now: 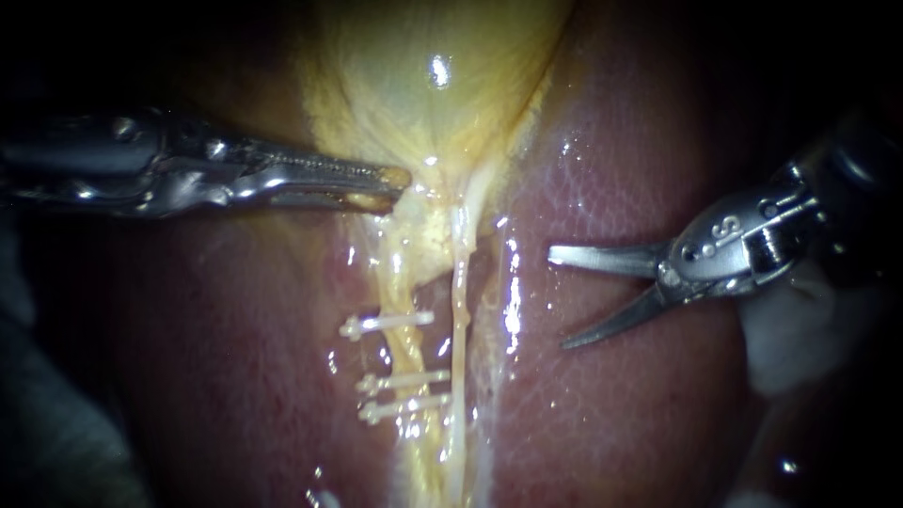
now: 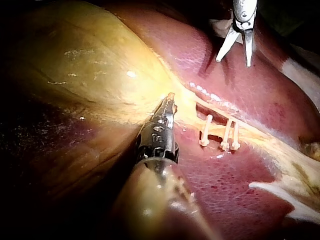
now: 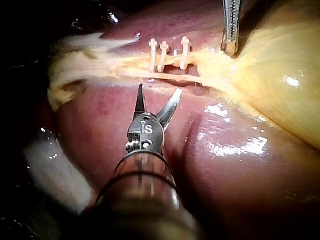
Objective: Go to the cutting position left tube
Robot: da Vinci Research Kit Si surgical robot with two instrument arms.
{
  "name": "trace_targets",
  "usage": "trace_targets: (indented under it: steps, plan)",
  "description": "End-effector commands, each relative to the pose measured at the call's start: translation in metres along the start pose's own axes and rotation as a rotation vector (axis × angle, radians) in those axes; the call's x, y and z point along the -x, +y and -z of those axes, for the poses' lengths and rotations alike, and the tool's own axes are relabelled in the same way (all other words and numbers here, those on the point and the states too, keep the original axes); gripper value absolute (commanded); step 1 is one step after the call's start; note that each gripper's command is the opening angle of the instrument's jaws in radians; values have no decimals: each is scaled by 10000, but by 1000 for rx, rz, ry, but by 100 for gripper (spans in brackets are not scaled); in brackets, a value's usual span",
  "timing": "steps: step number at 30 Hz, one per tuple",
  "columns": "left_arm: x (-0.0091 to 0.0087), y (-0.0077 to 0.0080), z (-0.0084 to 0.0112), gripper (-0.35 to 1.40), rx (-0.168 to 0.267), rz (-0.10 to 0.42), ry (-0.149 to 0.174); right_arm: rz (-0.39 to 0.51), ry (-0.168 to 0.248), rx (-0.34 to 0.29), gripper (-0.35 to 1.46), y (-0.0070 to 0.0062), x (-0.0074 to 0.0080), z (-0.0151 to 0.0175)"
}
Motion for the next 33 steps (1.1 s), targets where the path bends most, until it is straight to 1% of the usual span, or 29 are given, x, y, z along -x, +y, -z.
trace_targets:
  steps: [1,5,7,8,10,12,14,15,17,24,31,33]
  plan:
    - [0,1,1,-35,1,2,0,0,0,0,142,0,0,0]
    - [-5,3,14,-35,8,4,-2,0,0,0,142,0,0,-1]
    - [-10,3,29,-35,17,5,-6,0,0,0,142,-1,0,-1]
    - [-13,2,36,-35,23,6,-1,0,0,0,142,-1,0,-1]
    - [-19,-2,55,-35,11,7,10,0,0,0,142,-1,0,0]
    - [-24,-7,74,-35,13,10,21,0,0,0,142,-1,0,0]
    - [-29,-11,87,-35,2,13,32,0,0,0,142,-1,0,0]
    - [-30,-12,90,-35,-2,14,38,0,0,0,142,-1,0,0]
    - [-31,-14,93,-35,-6,15,41,-1,0,1,142,-1,0,-1]
    - [-30,-14,91,-35,-7,16,44,-1,2,-3,142,-2,-2,-5]
    - [-30,-16,90,-35,-10,15,45,-1,24,-32,142,-8,-7,-24]
    - [-30,-16,90,-35,-9,15,45,6,36,-46,142,-10,-9,-32]
